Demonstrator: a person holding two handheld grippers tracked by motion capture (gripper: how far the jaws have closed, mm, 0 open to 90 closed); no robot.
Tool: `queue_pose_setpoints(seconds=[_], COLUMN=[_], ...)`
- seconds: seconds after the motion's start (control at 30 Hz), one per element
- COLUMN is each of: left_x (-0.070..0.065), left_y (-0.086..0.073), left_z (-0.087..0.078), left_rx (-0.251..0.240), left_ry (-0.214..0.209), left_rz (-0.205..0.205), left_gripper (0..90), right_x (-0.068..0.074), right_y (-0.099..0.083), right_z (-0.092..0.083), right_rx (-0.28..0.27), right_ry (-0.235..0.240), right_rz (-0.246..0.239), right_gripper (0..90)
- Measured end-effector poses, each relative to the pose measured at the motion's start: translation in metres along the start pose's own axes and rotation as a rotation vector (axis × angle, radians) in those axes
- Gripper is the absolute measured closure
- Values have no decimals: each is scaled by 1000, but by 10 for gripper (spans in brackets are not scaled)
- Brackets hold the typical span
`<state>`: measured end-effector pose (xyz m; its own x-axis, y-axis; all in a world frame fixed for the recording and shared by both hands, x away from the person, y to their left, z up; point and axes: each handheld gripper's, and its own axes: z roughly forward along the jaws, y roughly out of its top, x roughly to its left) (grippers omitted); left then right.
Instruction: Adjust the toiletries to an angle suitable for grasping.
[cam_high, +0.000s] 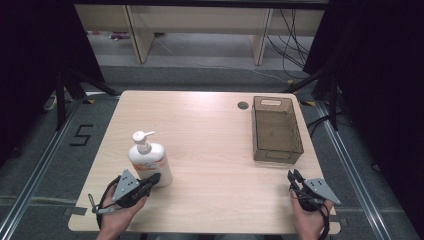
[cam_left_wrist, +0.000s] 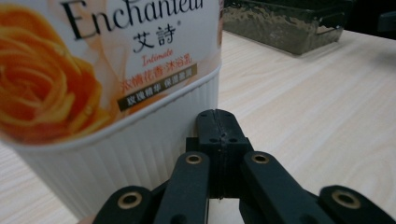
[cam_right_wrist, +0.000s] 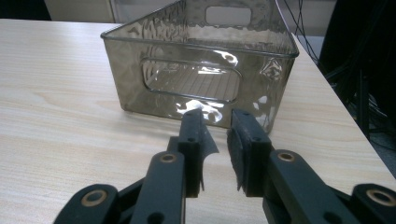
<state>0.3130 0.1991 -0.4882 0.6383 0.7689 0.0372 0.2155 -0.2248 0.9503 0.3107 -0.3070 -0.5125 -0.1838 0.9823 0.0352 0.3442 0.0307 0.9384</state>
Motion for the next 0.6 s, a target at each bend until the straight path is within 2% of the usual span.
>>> queue_pose_setpoints(seconds=[0.03,0.07,0.27,0.4,0.5,0.53,0.57,0.6], left_x=[0,0,-1,-2,-3,-2,-2,-2], left_y=[1,3,9,10,8,6,6,3], left_z=[3,9,23,23,18,10,10,5], left_rx=[2,-8,2,3,-24,-44,-44,-64], left_ry=[6,13,48,47,31,17,17,7], left_rz=[-4,-3,-2,13,16,36,36,42], left_gripper=[898,898,898,898,896,892,877,877], right_x=[0,1,0,1,3,9,13,13], right_y=[0,0,0,0,0,4,6,6], right_z=[0,-1,0,0,-1,-4,-6,-6], right_rx=[-3,9,-9,-13,-15,-34,-38,-38], right_ry=[5,-15,-15,-22,-22,2,10,10], right_rz=[1,-2,-13,-17,-13,-20,-6,-6], right_gripper=[752,752,749,744,717,676,653,653])
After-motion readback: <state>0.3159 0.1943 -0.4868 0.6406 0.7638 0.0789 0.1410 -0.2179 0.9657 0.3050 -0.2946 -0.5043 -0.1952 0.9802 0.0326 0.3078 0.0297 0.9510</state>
